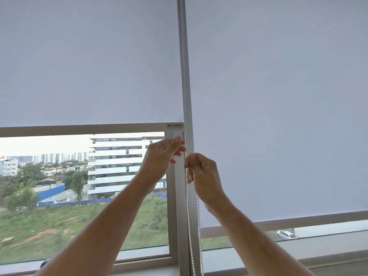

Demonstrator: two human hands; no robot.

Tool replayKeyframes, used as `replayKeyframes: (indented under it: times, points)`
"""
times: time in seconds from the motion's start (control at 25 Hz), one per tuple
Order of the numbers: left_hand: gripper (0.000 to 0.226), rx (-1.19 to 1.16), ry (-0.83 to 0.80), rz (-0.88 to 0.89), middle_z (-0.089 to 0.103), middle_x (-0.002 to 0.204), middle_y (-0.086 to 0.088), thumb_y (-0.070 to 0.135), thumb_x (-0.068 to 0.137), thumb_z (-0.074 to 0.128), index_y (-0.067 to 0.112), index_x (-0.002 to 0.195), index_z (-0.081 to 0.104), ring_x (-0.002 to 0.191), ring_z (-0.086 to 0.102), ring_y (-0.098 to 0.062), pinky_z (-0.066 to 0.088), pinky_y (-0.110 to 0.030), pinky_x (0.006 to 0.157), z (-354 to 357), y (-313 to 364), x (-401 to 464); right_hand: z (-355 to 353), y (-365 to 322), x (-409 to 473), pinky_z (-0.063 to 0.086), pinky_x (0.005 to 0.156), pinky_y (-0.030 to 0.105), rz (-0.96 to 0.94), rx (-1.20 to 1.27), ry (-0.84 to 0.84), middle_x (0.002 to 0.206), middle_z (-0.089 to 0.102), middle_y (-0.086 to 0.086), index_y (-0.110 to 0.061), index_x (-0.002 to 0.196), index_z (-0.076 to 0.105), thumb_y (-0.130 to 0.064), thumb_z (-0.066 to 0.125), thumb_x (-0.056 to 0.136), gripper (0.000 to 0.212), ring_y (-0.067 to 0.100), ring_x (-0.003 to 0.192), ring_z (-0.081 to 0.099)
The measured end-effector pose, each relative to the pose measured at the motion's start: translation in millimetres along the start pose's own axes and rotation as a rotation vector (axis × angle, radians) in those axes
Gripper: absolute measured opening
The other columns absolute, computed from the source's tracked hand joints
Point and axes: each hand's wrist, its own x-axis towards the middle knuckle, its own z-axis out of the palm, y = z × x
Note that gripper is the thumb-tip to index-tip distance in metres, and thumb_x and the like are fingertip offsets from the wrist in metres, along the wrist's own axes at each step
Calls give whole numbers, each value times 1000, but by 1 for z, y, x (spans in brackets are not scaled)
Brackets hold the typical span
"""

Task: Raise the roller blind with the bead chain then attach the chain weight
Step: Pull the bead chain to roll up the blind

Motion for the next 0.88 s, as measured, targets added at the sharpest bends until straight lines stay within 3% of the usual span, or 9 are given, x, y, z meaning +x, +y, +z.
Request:
replayKeyframes:
  times: [0.16, 0.32, 0.44, 0.52, 0.6, 0.72, 0.88]
  points:
    - [23, 1, 22, 61, 74, 73, 10, 39, 95, 56, 22, 94, 72, 71, 65, -4, 50, -18, 59, 16, 26, 21, 8, 8, -13, 43, 52, 28, -5, 3, -21, 45, 47, -6, -27, 64, 57, -18, 41, 104, 44, 13, 46, 45]
    - [22, -15, 154, 38, 65, 55, 9, 25, 95, 61, 17, 77, 71, 47, 51, 1, 42, -16, 56, 24, 24, 19, 5, 17, -17, 47, 58, 24, -31, -25, -58, 46, 54, -5, -29, 68, 63, -23, 43, 103, 41, 14, 49, 53]
    - [21, -50, 144, 44, 66, 55, 9, 24, 93, 63, 19, 75, 70, 45, 50, 2, 42, -20, 59, 22, 21, 11, -2, 23, -16, 50, 73, 25, -21, 31, -109, 57, 69, 5, -31, 72, 73, -43, 39, 100, 45, 25, 62, 65]
    - [21, -50, 131, 55, 66, 55, 9, 24, 94, 63, 20, 74, 69, 47, 51, 1, 45, -18, 57, 20, 20, 5, -7, 23, -8, 52, 78, 29, -21, 70, -53, 65, 75, 8, -34, 78, 76, -51, 29, 99, 54, 26, 69, 71]
    - [20, -40, 129, 63, 66, 55, 9, 23, 94, 62, 19, 75, 69, 48, 51, -2, 46, -16, 54, 20, 18, -3, -11, 16, 8, 53, 75, 38, -32, 95, 23, 66, 75, 7, -28, 87, 75, -54, 25, 99, 57, 21, 66, 72]
    - [21, 5, 116, 81, 65, 54, 9, 22, 94, 61, 16, 75, 68, 48, 48, -3, 43, -16, 51, 22, 14, -17, -13, -10, 41, 49, 68, 32, -66, 79, 78, 64, 74, 3, -23, 94, 71, -56, 30, 100, 53, 13, 61, 71]
    - [18, 21, 84, 70, 68, 58, 6, 20, 93, 61, 14, 78, 68, 49, 46, -11, 38, -16, 46, 26, 4, -32, -8, -57, 85, 48, 63, 27, -55, 21, 25, 66, 74, -2, -23, 96, 67, -55, 38, 98, 44, 11, 63, 69]
